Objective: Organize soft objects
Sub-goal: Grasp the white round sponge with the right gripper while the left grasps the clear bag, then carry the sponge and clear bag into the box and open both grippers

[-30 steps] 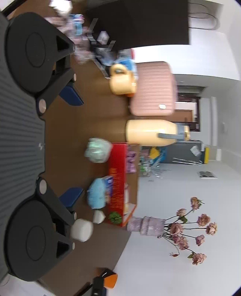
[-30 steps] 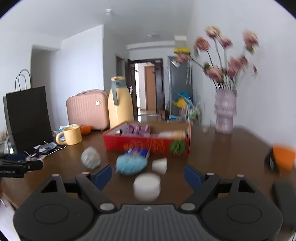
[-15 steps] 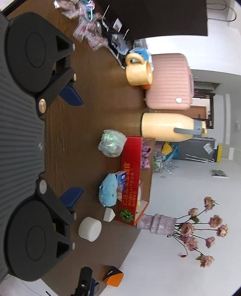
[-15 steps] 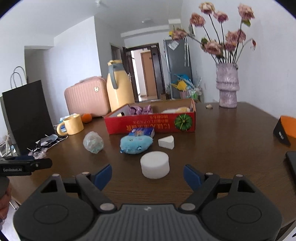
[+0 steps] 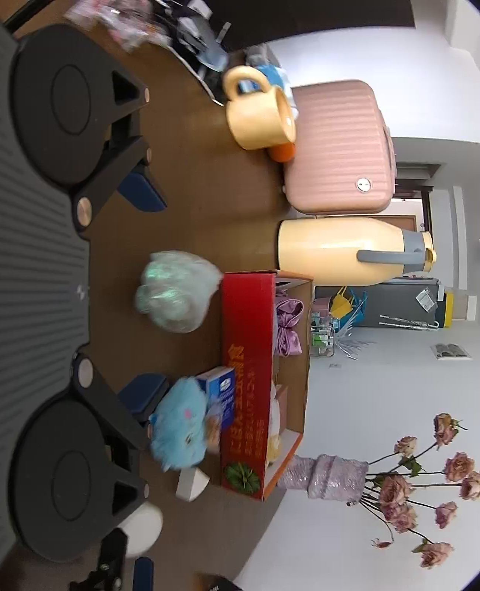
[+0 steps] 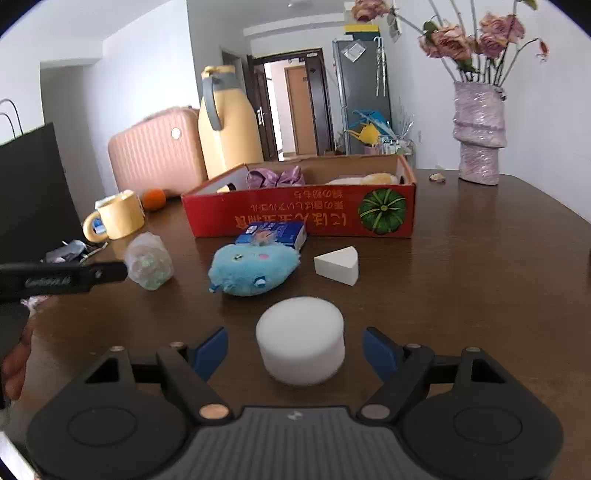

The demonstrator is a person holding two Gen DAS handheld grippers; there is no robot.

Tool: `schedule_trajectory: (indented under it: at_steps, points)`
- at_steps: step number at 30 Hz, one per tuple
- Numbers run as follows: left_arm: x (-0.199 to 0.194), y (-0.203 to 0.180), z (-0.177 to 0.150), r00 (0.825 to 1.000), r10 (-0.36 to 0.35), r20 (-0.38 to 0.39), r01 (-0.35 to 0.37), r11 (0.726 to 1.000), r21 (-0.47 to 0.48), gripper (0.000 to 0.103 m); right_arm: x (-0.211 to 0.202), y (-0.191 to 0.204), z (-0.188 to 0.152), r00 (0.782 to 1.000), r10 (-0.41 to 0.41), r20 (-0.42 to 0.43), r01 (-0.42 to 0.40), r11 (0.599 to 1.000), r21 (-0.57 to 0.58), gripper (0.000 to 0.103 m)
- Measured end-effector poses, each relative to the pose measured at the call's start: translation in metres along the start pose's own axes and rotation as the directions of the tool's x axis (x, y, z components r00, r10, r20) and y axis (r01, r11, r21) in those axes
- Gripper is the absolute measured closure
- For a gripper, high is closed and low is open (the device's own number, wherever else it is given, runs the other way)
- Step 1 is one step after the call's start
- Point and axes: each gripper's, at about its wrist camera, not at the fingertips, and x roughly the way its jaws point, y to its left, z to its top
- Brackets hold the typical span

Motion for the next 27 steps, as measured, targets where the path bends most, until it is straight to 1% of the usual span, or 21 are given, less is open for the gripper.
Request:
schedule_trajectory:
  at_steps: [1, 2, 3, 4, 5, 6, 7, 8, 9, 11, 13, 15, 19, 22, 27]
  points:
    - [0.008, 0.000, 0.004, 1.000, 0.009, 0.005, -0.009, 1.000, 0.004, 0.007, 0.006, 0.000, 0.002, 1.000, 0.005, -0.004, -0.005, 1.000, -0.005, 0.025]
    - [0.014, 0.001, 0.007, 1.000, 0.013, 0.014, -0.013, 1.000, 0.007, 0.007, 0.012, 0.000, 0.004, 1.000, 0.008, -0.009, -0.008, 1.000, -0.013, 0.034]
    - [0.021, 0.002, 0.010, 1.000, 0.017, 0.019, -0.018, 1.000, 0.010, 0.010, 0.016, 0.000, 0.006, 1.000, 0.010, -0.014, -0.011, 1.000, -0.020, 0.044]
    - [0.028, 0.002, 0.013, 0.999, 0.022, 0.024, -0.022, 1.000, 0.013, 0.018, 0.021, 0.000, 0.008, 1.000, 0.011, -0.022, -0.012, 1.000, -0.025, 0.047]
    - [0.035, 0.002, 0.015, 0.999, 0.025, 0.024, -0.025, 1.000, 0.018, 0.024, 0.024, -0.001, 0.010, 1.000, 0.013, -0.020, -0.013, 1.000, -0.025, 0.047]
    - [0.041, 0.003, 0.017, 1.000, 0.022, 0.014, -0.023, 0.999, 0.025, 0.041, 0.027, -0.002, 0.011, 1.000, 0.014, -0.018, -0.015, 1.000, -0.023, 0.048]
    - [0.047, 0.003, 0.019, 1.000, 0.006, 0.001, -0.006, 0.999, 0.034, 0.066, 0.029, -0.004, 0.013, 1.000, 0.016, -0.018, -0.016, 1.000, -0.021, 0.048]
    - [0.051, 0.002, 0.019, 1.000, -0.022, -0.017, 0.023, 0.999, 0.045, 0.071, 0.031, -0.004, 0.014, 1.000, 0.018, -0.018, -0.018, 1.000, -0.021, 0.048]
    - [0.054, 0.002, 0.019, 0.999, -0.039, -0.032, 0.041, 0.998, 0.049, 0.070, 0.032, -0.005, 0.015, 1.000, 0.018, -0.017, -0.019, 1.000, -0.020, 0.048]
    - [0.053, 0.002, 0.018, 0.999, -0.035, -0.019, 0.036, 0.998, 0.047, 0.072, 0.033, -0.006, 0.015, 1.000, 0.020, -0.017, -0.020, 1.000, -0.019, 0.049]
    - [0.049, 0.002, 0.016, 0.999, -0.043, -0.018, 0.044, 0.998, 0.049, 0.078, 0.033, -0.006, 0.015, 1.000, 0.020, -0.016, -0.020, 1.000, -0.015, 0.049]
    - [0.042, 0.003, 0.016, 0.999, -0.045, -0.022, 0.046, 0.998, 0.040, 0.079, 0.030, -0.005, 0.014, 1.000, 0.014, -0.017, -0.014, 1.000, -0.014, 0.050]
    - [0.012, 0.006, 0.014, 0.998, -0.060, -0.002, 0.060, 0.998, 0.009, 0.081, 0.014, -0.001, 0.013, 1.000, 0.030, 0.003, -0.030, 1.000, -0.009, 0.050]
    - [-0.015, 0.005, 0.011, 0.996, -0.084, 0.020, 0.084, 0.996, -0.013, 0.081, -0.004, 0.001, 0.010, 0.999, 0.029, 0.024, -0.029, 1.000, -0.006, 0.050]
    - [-0.045, 0.000, 0.011, 0.992, -0.111, 0.055, 0.111, 0.994, -0.009, 0.081, -0.030, 0.005, 0.005, 0.998, 0.038, 0.050, -0.039, 0.999, 0.003, 0.050]
